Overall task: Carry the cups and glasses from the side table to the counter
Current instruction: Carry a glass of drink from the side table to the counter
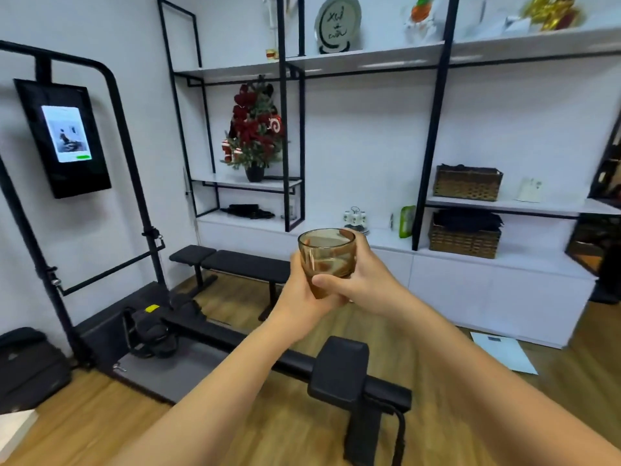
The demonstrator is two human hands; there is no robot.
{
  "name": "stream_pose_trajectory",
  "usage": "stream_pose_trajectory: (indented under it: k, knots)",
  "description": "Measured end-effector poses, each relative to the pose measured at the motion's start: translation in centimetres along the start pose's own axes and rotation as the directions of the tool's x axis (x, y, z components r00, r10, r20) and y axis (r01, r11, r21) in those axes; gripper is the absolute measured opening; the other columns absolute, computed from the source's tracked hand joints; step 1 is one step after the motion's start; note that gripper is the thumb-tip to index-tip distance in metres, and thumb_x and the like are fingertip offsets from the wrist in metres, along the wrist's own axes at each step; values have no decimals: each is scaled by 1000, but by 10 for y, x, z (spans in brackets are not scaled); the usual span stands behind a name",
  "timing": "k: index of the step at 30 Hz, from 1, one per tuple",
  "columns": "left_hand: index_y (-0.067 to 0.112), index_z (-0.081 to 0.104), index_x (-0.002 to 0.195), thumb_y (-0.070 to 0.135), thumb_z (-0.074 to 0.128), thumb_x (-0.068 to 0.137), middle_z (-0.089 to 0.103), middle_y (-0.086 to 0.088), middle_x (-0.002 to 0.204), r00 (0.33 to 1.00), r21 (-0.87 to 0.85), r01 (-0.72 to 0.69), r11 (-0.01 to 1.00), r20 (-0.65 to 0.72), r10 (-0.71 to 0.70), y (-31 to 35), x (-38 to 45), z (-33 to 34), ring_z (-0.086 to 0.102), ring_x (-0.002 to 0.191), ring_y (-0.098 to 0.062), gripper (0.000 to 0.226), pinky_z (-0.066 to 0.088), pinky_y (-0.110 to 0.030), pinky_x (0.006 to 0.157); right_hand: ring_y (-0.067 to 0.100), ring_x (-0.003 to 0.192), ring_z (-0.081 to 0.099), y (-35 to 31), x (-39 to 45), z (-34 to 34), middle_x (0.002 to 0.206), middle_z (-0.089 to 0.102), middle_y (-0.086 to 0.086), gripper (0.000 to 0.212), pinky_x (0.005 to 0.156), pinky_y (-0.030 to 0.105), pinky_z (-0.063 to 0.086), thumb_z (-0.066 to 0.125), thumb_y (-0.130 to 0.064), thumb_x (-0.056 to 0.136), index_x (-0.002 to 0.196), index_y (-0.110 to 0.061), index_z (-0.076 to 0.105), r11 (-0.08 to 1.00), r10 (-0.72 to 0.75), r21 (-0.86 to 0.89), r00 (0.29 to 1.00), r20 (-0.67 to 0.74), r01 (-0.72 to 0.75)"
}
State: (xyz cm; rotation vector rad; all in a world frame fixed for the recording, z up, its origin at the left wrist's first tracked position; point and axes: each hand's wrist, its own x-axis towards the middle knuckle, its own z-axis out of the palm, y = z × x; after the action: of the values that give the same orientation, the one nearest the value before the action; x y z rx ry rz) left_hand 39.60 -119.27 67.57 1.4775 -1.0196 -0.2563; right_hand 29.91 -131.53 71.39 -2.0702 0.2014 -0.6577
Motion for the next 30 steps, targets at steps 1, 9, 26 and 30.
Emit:
stream_pose_trajectory:
  k: [1, 9, 26, 30]
  knots:
    - [27, 29, 144, 13, 86, 78, 60, 8, 128, 1000, -16, -9, 1000, -5, 9, 1, 12, 21, 64, 112, 1, 89, 57, -27, 91, -14, 108, 57, 10, 2, -19, 116, 63, -28, 90, 82, 4, 46, 88, -47, 69, 139, -37, 33, 1000, -4, -5, 999, -32, 4]
    - [20, 20, 150, -4, 78, 83, 58, 9, 127, 996, -136, 4, 991, 90, 8, -20, 112, 145, 65, 104, 9, 92, 56, -17, 78, -1, 119, 57, 99, 28, -125, 131, 60, -17, 93, 95, 17, 48, 79, -61, 68, 142, -35, 29, 997, 66, -28, 978, -198, -73]
    - [34, 15, 153, -6, 77, 81, 58, -11, 137, 958, -262, 153, 953, 278, -77, -150, 428, 343, 66, 116, -24, 103, 62, -34, 76, -20, 101, 56, 332, 227, -328, 115, 56, -28, 85, 74, 4, 48, 82, -42, 78, 139, -37, 23, 966, 189, -119, 942, -277, -229]
    - [32, 11, 155, 5, 81, 71, 61, -8, 135, 952, -215, 93, 972, 306, -24, -164, 495, 384, 67, 117, -22, 112, 61, -43, 89, -20, 105, 54, 375, 267, -378, 117, 56, -27, 82, 83, 10, 46, 81, -48, 72, 131, -46, 23, 971, 183, -87, 924, -336, -224]
